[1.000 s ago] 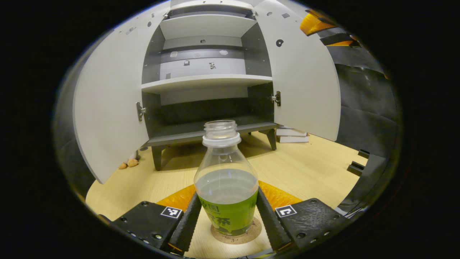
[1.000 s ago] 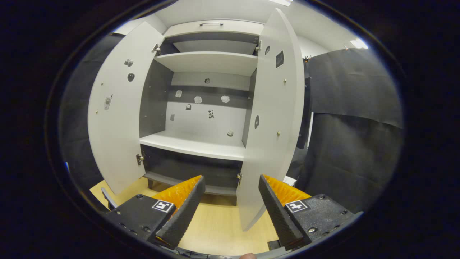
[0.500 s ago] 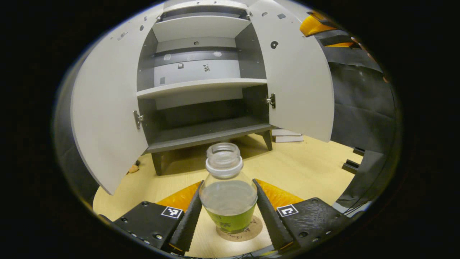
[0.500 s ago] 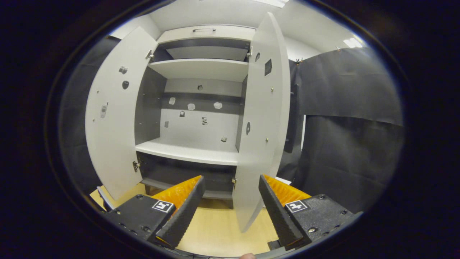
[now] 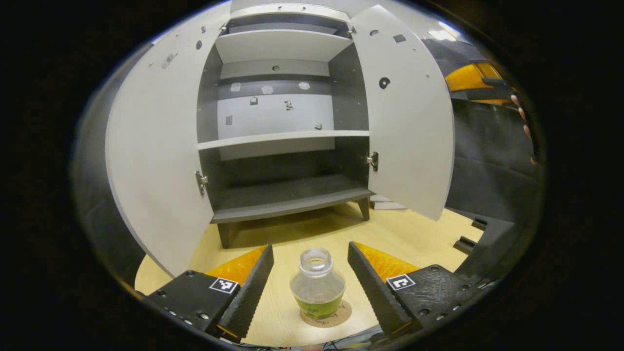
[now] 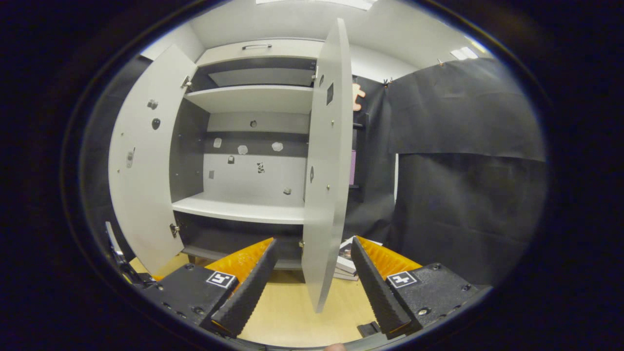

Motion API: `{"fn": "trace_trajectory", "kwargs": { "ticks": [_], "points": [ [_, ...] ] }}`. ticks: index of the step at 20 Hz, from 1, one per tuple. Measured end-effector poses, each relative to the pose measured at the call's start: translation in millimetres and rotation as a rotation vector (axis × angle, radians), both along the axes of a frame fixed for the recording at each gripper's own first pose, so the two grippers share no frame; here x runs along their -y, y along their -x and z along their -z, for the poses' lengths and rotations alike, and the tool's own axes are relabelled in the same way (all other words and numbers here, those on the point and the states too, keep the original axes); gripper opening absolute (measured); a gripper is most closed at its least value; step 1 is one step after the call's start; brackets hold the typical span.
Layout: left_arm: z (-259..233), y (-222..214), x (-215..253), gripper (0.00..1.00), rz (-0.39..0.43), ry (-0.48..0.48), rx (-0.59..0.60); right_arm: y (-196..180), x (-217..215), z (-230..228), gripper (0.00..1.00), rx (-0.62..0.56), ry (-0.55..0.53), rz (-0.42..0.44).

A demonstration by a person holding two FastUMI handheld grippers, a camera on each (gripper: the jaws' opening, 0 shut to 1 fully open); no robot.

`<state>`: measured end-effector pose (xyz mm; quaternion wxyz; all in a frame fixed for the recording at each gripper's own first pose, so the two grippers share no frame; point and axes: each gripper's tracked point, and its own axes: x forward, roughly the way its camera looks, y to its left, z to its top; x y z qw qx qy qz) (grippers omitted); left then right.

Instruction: Grasp the bottle in the cabinet with the left hand and place it on the coaster, then close the right door with the right hand and the left door with the left hand.

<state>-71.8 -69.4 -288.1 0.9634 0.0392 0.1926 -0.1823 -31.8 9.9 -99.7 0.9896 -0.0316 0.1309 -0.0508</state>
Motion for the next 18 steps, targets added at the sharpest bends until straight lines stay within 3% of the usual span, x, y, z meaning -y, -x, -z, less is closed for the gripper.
{"fn": "trace_trajectory", "kwargs": {
  "ticks": [9, 18],
  "points": [
    [-96.9, -16.4, -13.3, 0.96, -0.18, 0.045, 0.068, -11.9, 61.6, -52.0, 0.99, 0.123, -0.022, -0.018],
    [-196.8, -26.8, -32.2, 0.95, -0.32, 0.088, 0.178, -28.7, 118.5, -76.7, 0.99, 0.169, -0.039, -0.02]
  ]
}}
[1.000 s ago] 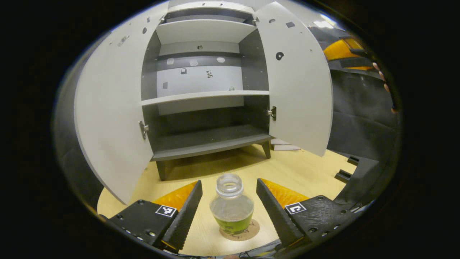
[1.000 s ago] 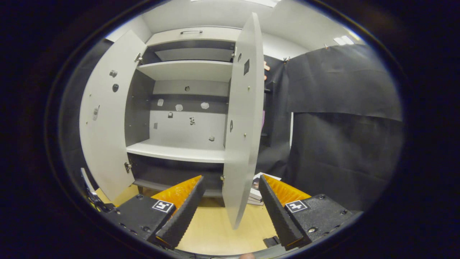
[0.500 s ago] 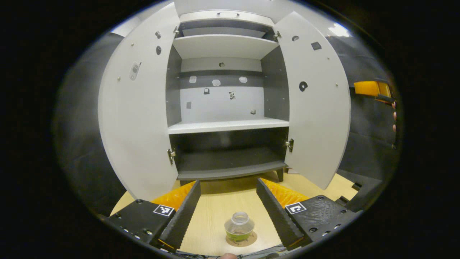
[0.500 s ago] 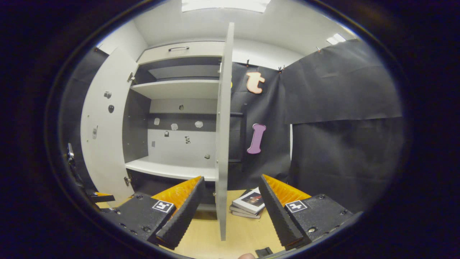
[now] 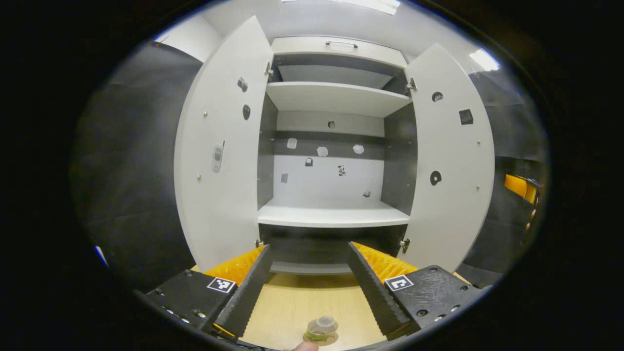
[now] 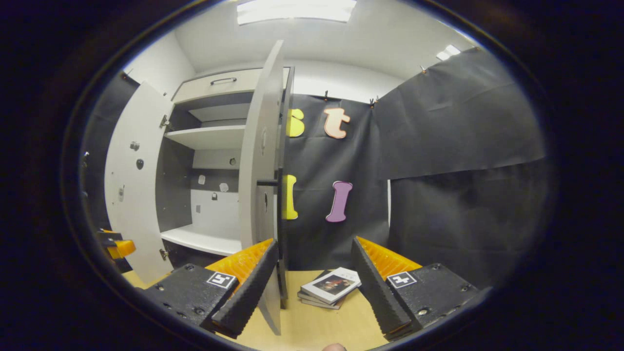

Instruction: Grasp the bottle in the cabinet with the left hand and place it on the coaster, then close the right door with the right hand and the left door with the left hand.

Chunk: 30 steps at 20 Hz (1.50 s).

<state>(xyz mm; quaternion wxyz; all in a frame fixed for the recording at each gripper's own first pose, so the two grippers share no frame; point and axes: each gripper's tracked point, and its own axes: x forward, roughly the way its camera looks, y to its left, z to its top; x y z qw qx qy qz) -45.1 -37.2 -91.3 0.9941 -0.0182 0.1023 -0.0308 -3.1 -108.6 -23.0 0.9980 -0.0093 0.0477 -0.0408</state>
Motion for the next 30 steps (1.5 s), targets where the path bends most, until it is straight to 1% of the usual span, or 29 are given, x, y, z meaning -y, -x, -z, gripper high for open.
{"fn": "trace_trajectory", "kwargs": {
  "ticks": [1, 2, 3, 4, 6, 7, 9, 10, 11, 12, 13, 15, 18, 19, 20, 21, 22, 24, 27, 30],
  "points": [
    [-9.1, 0.8, -1.8, 0.99, -0.014, 0.002, 0.006, -1.5, 4.3, -1.6, 0.98, -0.001, -0.006, -0.004],
    [-18.3, 0.8, -4.5, 0.95, -0.029, 0.007, 0.014, -3.1, 9.2, -2.0, 0.98, 0.0, -0.007, -0.009],
    [-27.5, 1.5, -8.4, 0.96, -0.047, 0.016, 0.023, -5.2, 14.0, -4.7, 0.98, 0.006, -0.003, -0.013],
    [-36.2, 3.1, -10.7, 0.99, -0.063, 0.027, 0.029, -10.3, 16.8, -7.8, 0.99, 0.012, 0.001, -0.019],
    [-49.6, 9.8, -16.4, 0.99, -0.095, 0.04, 0.029, -20.7, 22.0, -11.8, 0.99, 0.016, -0.001, -0.025],
    [-54.0, 12.9, -20.3, 0.92, -0.111, 0.038, 0.021, -25.6, 24.6, -11.3, 0.98, 0.009, -0.009, -0.025],
    [-58.2, 20.8, -28.4, 0.95, -0.143, 0.008, 0.007, -33.9, 24.4, -10.7, 0.98, 0.0, -0.043, -0.053],
    [-64.5, 26.0, -33.9, 0.96, -0.169, -0.01, 0.02, -38.7, 22.7, -12.0, 1.0, 0.008, -0.06, -0.072],
    [-70.2, 29.6, -39.4, 1.0, -0.194, -0.025, 0.035, -43.9, 25.2, -11.8, 0.99, 0.007, -0.066, -0.077],
    [-73.8, 33.9, -44.1, 0.96, -0.214, -0.038, 0.04, -48.0, 26.8, -9.4, 0.99, 0.002, -0.065, -0.082],
    [-77.1, 37.1, -48.4, 1.0, -0.231, -0.05, 0.042, -51.6, 27.3, -9.2, 0.98, -0.002, -0.063, -0.085],
    [-81.5, 41.5, -56.8, 1.0, -0.252, -0.064, 0.045, -57.2, 25.2, -11.9, 0.99, -0.005, -0.058, -0.102],
    [-89.1, 40.3, -69.9, 1.0, -0.267, -0.078, 0.058, -64.8, 19.9, -16.1, 0.98, 0.008, -0.07, -0.103],
    [-90.5, 38.7, -72.5, 0.96, -0.265, -0.081, 0.057, -65.8, 14.7, -16.8, 0.98, 0.016, -0.078, -0.11],
    [-93.4, 37.8, -75.5, 0.96, -0.264, -0.086, 0.062, -67.1, 12.0, -14.2, 0.98, 0.014, -0.075, -0.109],
    [-95.3, 35.1, -80.4, 1.0, -0.266, -0.096, 0.068, -66.5, 7.1, -12.5, 0.98, 0.012, -0.067, -0.119],
    [-98.4, 33.1, -84.7, 1.0, -0.268, -0.105, 0.079, -66.8, 3.8, -13.6, 0.98, 0.015, -0.052, -0.119],
    [-100.4, 34.0, -93.0, 1.0, -0.272, -0.115, 0.082, -67.9, 4.6, -17.1, 0.94, 0.029, -0.012, -0.1],
    [-98.3, 31.3, -102.8, 1.0, -0.267, -0.115, 0.082, -66.9, 0.6, -18.8, 0.95, 0.032, 0.022, -0.088],
    [-98.9, 28.1, -112.0, 0.92, -0.266, -0.109, 0.082, -65.9, -4.8, -18.1, 0.95, 0.018, 0.008, -0.09]
  ]
}}
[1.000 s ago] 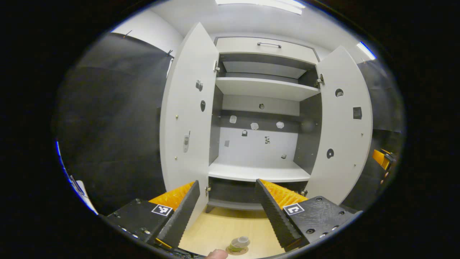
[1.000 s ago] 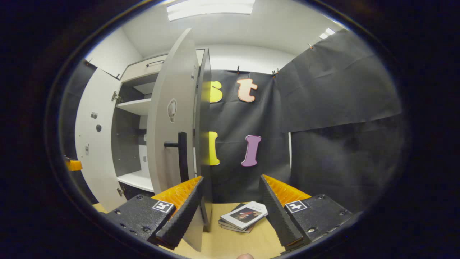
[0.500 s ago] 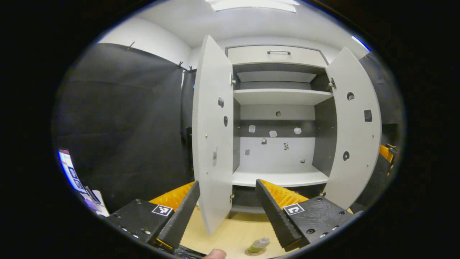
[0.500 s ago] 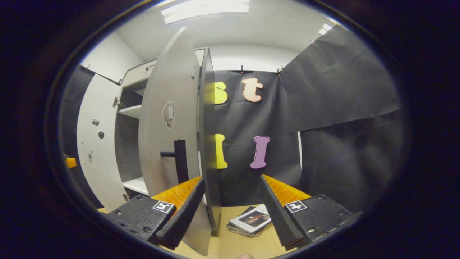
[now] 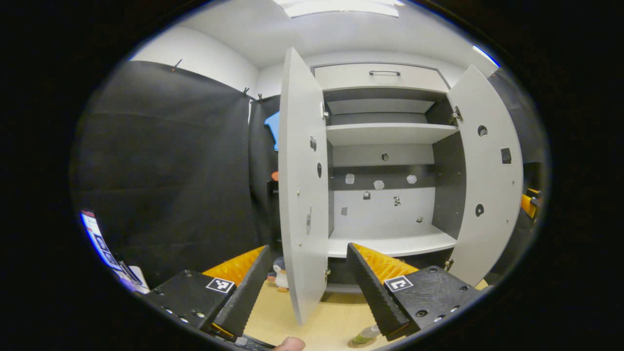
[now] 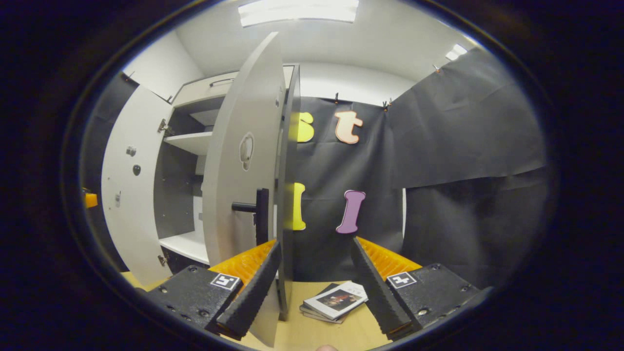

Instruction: Grasp the bottle in the cabinet with the left hand and place it on the coaster, then close the right door with the right hand and the left door with the left hand.

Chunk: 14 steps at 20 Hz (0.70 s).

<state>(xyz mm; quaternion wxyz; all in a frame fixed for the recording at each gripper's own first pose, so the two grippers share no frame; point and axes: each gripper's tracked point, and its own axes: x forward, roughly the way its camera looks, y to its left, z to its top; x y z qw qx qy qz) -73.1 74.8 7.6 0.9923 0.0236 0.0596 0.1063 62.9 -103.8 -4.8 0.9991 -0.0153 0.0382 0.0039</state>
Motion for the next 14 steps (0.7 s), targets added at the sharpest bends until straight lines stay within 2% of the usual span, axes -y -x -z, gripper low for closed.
{"fn": "trace_trajectory", "kwargs": {
  "ticks": [1, 4, 10, 14],
  "points": [
    [0.1, -0.7, -3.8, 0.92, 0.001, 0.003, 0.001, 0.9, -3.4, 0.1, 0.94, -0.004, -0.005, -0.005],
    [5.2, -4.0, -12.9, 1.0, 0.0, 0.017, -0.006, 2.1, -16.9, 0.9, 0.94, -0.009, 0.003, -0.028],
    [8.2, -7.8, -31.9, 1.0, -0.007, 0.021, -0.013, 3.8, -51.9, 1.6, 0.94, -0.013, 0.029, -0.082],
    [10.7, -9.6, -50.3, 1.0, -0.018, 0.017, -0.014, 3.6, -65.8, 3.9, 0.94, -0.023, -0.016, -0.091]
  ]
}}
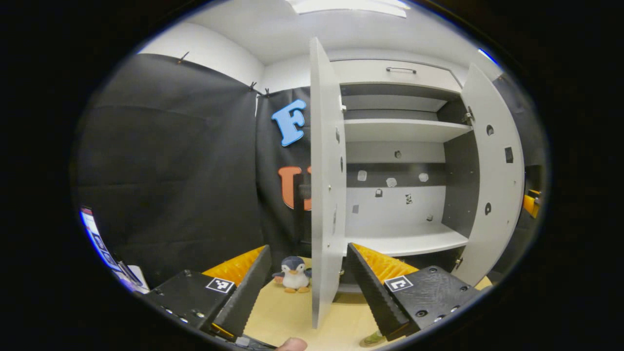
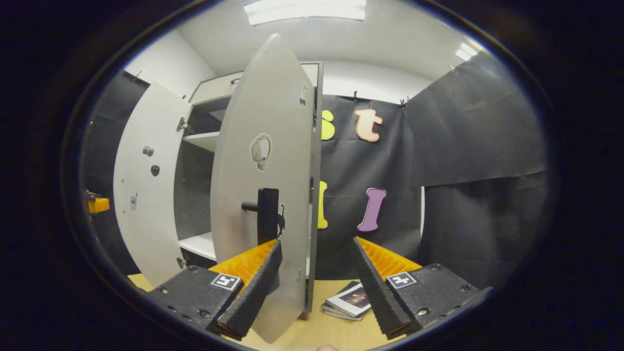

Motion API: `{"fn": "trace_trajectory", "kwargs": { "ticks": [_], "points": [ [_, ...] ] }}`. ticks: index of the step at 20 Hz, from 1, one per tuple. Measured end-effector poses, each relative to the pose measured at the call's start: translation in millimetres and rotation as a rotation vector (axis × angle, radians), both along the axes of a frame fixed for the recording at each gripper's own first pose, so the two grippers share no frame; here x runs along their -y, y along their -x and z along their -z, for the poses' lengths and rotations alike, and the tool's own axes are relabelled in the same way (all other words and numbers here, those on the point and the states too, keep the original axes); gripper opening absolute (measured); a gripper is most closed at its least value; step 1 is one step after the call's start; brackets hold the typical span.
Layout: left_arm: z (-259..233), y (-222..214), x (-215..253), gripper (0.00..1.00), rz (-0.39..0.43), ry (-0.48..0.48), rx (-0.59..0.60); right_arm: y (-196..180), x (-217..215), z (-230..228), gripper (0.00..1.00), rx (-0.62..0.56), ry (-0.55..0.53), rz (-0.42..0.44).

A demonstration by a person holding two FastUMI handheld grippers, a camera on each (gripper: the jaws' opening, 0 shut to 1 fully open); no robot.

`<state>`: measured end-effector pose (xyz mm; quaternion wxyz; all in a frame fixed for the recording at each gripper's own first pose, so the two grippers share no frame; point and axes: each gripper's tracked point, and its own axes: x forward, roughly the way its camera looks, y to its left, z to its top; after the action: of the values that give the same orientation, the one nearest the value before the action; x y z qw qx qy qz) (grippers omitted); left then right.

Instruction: Grasp the bottle in the cabinet with the left hand and place it on the coaster, then close the right door with the right hand and the left door with the left hand.

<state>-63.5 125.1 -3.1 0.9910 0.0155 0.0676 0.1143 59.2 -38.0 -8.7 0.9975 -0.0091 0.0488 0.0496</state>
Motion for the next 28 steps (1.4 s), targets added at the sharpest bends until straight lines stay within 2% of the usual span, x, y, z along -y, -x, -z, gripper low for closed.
{"fn": "trace_trajectory", "kwargs": {
  "ticks": [3, 5, 8, 10, 11, 13, 14, 15, 17, 19, 21, 22, 26, 28],
  "points": [
    [3.4, -3.2, -12.2, 1.0, -0.004, 0.004, -0.004, -2.9, -15.3, 2.2, 0.94, -0.008, -0.01, -0.026],
    [4.3, -4.3, -20.1, 0.96, -0.01, 0.005, -0.006, -7.0, -21.0, 3.7, 0.94, -0.011, 0.005, -0.007],
    [7.9, -4.4, -28.1, 0.96, -0.011, 0.017, -0.009, -12.0, -35.0, 3.9, 0.94, -0.004, 0.004, -0.006],
    [11.1, -4.1, -37.7, 1.0, -0.023, 0.015, -0.017, -16.1, -45.4, 5.5, 0.94, -0.009, -0.011, -0.022],
    [11.2, -4.6, -43.0, 0.96, -0.031, 0.012, -0.018, -19.2, -50.8, 5.9, 0.94, -0.007, -0.019, -0.029],
    [10.9, -4.0, -52.2, 1.0, -0.046, 0.011, -0.016, -27.3, -61.6, 15.8, 0.93, -0.033, -0.022, -0.038],
    [10.7, -4.0, -55.5, 0.96, -0.052, 0.013, -0.014, -30.0, -68.9, 19.1, 0.94, -0.047, -0.031, -0.052],
    [11.3, -3.3, -58.5, 1.0, -0.058, 0.016, -0.011, -33.3, -77.1, 20.2, 0.94, -0.054, -0.045, -0.07],
    [13.0, -2.9, -65.7, 0.96, -0.065, 0.033, -0.01, -38.6, -93.6, 19.8, 0.93, -0.054, -0.061, -0.104],
    [15.3, -5.0, -72.7, 1.0, -0.076, 0.041, -0.013, -42.1, -102.4, 21.2, 0.93, -0.049, -0.045, -0.125],
    [19.6, -9.3, -78.7, 1.0, -0.085, 0.041, -0.023, -44.4, -110.2, 21.4, 0.95, -0.047, -0.028, -0.141],
    [20.4, -11.7, -80.9, 0.96, -0.084, 0.042, -0.026, -48.0, -118.5, 21.0, 0.94, -0.046, -0.02, -0.151],
    [25.8, -26.1, -86.9, 1.0, -0.07, 0.044, -0.042, -58.1, -139.8, 23.6, 0.93, -0.046, 0.011, -0.167],
    [25.1, -31.4, -88.2, 0.92, -0.054, 0.048, -0.041, -55.8, -137.5, 22.7, 0.93, -0.042, 0.019, -0.158]
  ]
}}
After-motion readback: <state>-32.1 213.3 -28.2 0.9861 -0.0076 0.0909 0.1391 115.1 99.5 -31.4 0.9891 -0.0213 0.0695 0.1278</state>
